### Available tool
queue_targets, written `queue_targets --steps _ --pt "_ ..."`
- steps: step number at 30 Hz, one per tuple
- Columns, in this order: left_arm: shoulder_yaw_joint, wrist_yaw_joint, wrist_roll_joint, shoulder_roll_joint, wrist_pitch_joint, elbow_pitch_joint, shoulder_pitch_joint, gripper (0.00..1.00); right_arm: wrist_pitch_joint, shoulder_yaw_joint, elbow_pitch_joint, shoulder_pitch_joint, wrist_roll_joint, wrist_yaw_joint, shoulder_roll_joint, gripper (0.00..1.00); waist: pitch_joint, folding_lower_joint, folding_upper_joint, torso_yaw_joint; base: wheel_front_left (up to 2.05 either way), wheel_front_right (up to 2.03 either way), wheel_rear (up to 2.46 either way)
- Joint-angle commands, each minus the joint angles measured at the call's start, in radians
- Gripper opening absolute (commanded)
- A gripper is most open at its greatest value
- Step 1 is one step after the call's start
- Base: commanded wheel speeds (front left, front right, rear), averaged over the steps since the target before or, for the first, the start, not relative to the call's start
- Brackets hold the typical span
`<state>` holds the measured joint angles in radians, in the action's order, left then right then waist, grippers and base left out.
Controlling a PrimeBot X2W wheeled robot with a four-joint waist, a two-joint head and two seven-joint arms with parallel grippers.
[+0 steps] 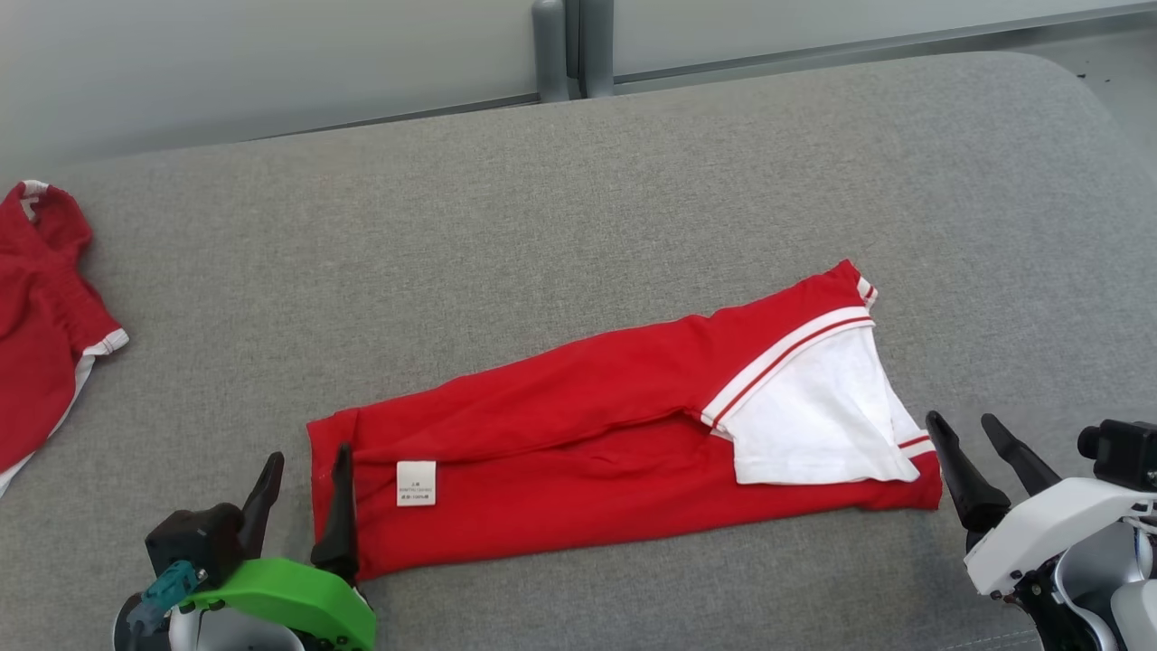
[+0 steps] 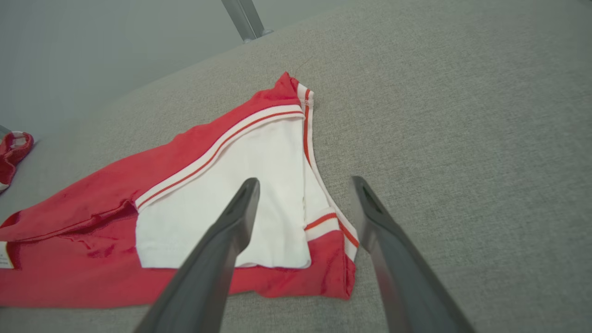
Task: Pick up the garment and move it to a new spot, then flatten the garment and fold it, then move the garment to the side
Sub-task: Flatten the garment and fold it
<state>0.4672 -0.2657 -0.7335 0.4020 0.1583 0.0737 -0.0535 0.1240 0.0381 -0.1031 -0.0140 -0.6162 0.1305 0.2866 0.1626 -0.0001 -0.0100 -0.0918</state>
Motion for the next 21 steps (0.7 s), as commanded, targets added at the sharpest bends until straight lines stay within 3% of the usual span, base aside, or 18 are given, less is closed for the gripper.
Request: queue_targets --steps 1,13,21 --pt "-0.003 -0.009 0.014 0.001 0.008 -0.007 0.005 1.00 -0.004 -0.012 0.009 0.010 0.010 0.000 -0.005 1.00 -0.009 0.0001 0.0100 -0.004 0.00 0.00 0.00" --pt "-0.010 -0.063 0.063 -0.012 0.044 -0.059 -0.051 1.00 0.062 -0.073 0.029 -0.044 0.070 0.000 -0.021 1.00 -0.039 0.0001 0.0100 0.014 0.00 0.00 0.00" --pt "-0.016 -0.076 0.055 -0.030 0.055 -0.083 -0.051 1.00 0.186 -0.071 -0.102 -0.134 0.115 0.000 0.005 1.00 -0.025 0.0001 0.0100 0.062 0.00 0.00 0.00"
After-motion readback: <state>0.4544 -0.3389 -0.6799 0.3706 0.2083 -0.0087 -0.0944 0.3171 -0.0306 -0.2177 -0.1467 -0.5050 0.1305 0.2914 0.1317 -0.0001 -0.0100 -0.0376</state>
